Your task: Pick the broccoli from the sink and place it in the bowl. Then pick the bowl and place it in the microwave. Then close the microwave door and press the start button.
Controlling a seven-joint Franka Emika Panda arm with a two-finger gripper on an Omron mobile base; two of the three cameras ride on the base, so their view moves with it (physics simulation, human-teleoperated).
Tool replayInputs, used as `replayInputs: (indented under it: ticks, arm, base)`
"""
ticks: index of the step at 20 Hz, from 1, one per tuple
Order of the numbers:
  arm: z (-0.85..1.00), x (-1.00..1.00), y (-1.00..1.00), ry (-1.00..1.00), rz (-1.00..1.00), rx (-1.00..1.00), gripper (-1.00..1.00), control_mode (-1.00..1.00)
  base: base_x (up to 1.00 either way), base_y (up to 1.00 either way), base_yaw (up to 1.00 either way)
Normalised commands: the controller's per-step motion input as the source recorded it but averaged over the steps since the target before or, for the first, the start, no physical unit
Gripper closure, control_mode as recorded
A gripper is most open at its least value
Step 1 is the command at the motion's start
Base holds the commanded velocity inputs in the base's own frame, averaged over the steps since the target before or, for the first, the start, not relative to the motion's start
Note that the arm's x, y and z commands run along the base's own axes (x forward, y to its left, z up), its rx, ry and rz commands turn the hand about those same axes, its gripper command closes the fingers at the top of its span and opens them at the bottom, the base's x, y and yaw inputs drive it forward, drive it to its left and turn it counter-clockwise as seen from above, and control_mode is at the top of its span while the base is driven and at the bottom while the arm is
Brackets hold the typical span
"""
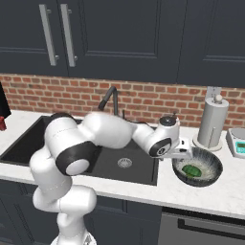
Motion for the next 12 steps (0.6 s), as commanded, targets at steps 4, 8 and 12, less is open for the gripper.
replayInputs:
  ticks: [4,8,12]
  arm:
    - [-0.20,0.22,-0.16,0.00,0.03,0.00,-1.00,-1.00]
    - [-0.21,0.10,-0.25,0.00,0.03,0.00,-1.00,-1.00]
    - [-0.15,0.09,-0.27,0.00,0.02,0.00,-1.00,-1.00]
  base:
    - [0.00,0.00,0.00]
    - [0.00,0.00,0.00]
    - [0.00,0.00,0.00]
